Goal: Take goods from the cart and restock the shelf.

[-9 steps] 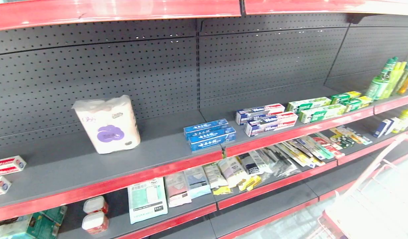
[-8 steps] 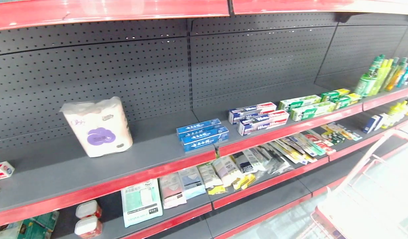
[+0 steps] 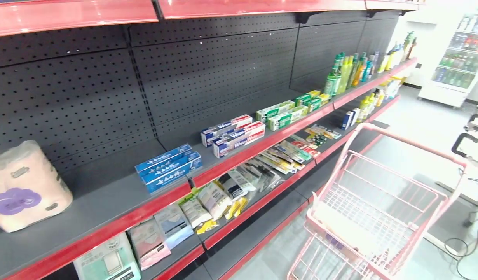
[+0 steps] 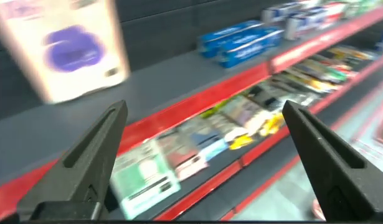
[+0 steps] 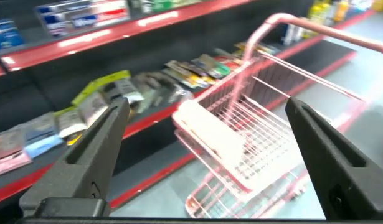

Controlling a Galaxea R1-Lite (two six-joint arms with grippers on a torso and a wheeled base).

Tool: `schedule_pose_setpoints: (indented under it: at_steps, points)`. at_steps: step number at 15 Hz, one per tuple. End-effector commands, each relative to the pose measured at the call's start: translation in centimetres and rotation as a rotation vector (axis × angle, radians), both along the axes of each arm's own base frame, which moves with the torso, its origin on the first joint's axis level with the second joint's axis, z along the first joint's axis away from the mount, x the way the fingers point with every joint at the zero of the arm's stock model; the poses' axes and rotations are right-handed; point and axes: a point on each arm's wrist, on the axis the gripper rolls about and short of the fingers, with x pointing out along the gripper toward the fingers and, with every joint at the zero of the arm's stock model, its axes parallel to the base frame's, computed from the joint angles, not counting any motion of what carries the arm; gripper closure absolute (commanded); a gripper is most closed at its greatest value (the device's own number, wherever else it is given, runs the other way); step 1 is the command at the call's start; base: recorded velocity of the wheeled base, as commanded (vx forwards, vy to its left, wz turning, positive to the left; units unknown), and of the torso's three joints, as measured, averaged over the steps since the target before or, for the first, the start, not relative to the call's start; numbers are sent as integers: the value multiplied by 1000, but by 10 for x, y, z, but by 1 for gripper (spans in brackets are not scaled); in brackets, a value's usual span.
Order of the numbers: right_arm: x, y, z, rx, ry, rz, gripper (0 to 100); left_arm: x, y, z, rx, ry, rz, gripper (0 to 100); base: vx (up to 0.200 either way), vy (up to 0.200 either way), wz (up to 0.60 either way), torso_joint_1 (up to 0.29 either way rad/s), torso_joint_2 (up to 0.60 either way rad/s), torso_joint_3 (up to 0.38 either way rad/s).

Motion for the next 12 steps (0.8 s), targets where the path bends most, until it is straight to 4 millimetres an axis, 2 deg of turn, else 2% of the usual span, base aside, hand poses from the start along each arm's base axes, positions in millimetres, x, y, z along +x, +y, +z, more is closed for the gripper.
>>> schedule_pose_setpoints:
  at_steps: [1,5,12]
  points:
    - [0,0,0,0,0,0,0,0,0,0,0,2,0,0,0,0,-600,2,7,2]
    - [0,0,0,1,0,0,0,0,0,0,0,0,0,0,0,0,-600,2,6,2]
    - [1,0,0,1,13,5,0,0,0,0,0,0,0,0,0,0,0,0,0,0]
